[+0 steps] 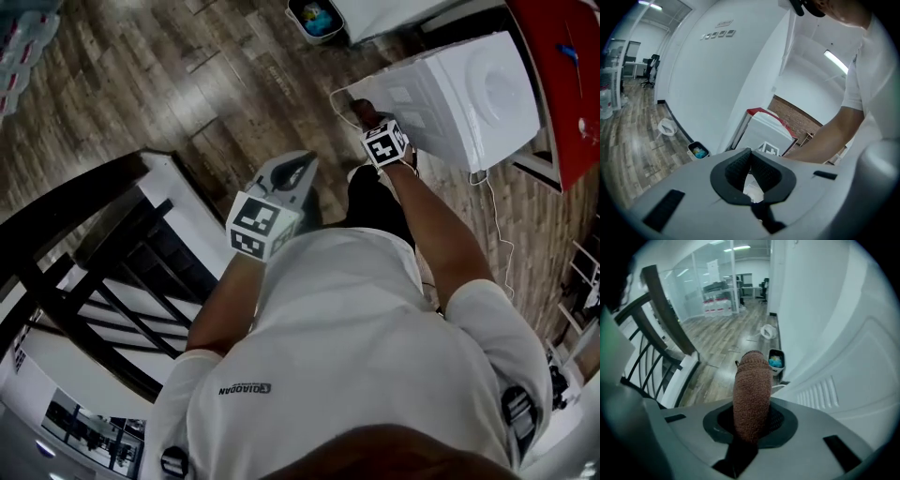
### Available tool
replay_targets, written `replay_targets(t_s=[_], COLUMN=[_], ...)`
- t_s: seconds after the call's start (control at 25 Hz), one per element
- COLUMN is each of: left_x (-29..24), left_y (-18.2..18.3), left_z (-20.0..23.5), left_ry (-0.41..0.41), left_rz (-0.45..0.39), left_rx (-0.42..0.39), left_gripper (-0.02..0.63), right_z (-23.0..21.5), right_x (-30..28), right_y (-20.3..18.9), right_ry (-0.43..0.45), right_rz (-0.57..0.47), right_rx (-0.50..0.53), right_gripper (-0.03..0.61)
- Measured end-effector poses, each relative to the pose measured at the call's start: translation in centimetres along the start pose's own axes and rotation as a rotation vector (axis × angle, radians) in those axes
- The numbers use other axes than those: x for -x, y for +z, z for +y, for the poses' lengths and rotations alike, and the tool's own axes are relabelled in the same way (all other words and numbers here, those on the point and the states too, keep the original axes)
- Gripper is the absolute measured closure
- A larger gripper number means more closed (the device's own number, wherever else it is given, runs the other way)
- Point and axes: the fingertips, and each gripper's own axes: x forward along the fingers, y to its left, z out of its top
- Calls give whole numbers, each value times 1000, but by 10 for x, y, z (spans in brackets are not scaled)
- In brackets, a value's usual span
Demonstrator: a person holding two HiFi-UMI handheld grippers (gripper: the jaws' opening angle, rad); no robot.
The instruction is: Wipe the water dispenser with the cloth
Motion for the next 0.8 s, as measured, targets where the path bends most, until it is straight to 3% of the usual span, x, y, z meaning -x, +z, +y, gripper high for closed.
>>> replay_targets(t_s=[0.12, 0.4, 0.6, 0.68, 0.8], left_x=[4, 1, -1, 0, 0], left_y=[8, 34, 64, 72, 69], left_z=[-12, -50, -93, -112, -141], left_ry=[-70, -221, -314, -355, -407], left_rz=[10, 52, -3, -20, -17], left_rx=[-61, -230, -267, -278, -309], left_gripper=[621, 621, 621, 621, 621], right_z=[48, 52, 23, 10, 5], right_x=[44, 169, 296, 346, 409], right_y=[1, 10, 19, 19, 7], right_ry=[77, 97, 182, 178, 147], right_rz=[-84, -399, -826, -975, -1136], right_rx=[-20, -408, -751, -819, -841], right_gripper=[514, 514, 514, 514, 514])
